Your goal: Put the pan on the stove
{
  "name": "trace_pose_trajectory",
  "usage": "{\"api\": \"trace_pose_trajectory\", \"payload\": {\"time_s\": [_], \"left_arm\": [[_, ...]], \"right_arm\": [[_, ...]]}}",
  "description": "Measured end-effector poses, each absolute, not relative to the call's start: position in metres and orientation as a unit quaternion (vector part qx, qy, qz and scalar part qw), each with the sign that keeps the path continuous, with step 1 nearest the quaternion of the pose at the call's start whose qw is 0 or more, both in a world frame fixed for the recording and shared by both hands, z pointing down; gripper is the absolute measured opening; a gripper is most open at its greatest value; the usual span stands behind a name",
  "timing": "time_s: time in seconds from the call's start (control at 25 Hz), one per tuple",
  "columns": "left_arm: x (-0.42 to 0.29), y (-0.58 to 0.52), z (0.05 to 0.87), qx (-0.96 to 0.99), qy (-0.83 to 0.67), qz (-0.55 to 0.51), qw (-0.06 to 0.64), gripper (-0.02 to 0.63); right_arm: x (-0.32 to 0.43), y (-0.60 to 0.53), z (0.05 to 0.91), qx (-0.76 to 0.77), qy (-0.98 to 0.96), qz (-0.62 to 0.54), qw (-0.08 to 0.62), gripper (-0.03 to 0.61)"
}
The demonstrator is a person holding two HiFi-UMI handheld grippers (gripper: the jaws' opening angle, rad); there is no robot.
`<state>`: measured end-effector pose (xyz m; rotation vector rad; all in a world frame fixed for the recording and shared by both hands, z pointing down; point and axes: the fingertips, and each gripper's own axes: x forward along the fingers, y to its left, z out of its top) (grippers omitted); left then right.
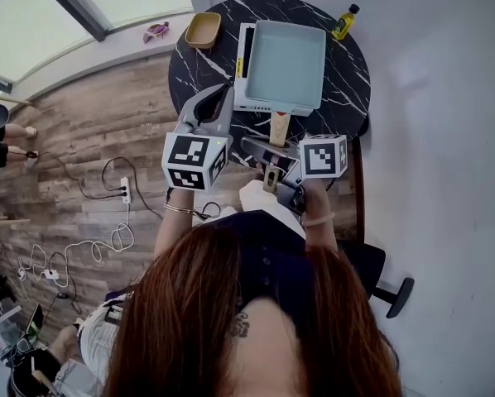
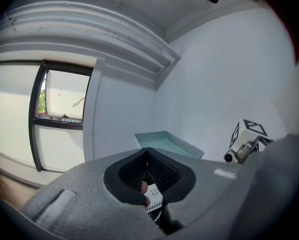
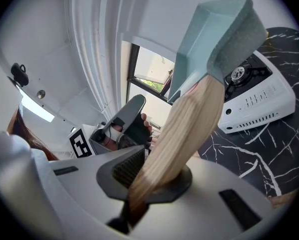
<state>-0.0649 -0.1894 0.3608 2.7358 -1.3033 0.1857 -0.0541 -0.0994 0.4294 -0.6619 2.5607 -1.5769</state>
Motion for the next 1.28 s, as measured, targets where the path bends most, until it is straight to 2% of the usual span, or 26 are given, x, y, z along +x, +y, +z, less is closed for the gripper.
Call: {"api": "trace_pose_trajectory", "payload": {"time_s": [0.52,1.28], "left_arm": [[-0.031,-0.253,0.384,0.889,-0.447,0.080,0.065,0.012],[-0.026,-0.284,0.400,0.875,-0.467,0.098,0.077,0.012]], "right_arm": [[-0.018,-0.165,0.449,-0.196,0.825,-0.529,0.028,0.032],[-0.007,-0.199,0.469,-0.176,0.817,-0.549,0.025,0.032]]}}
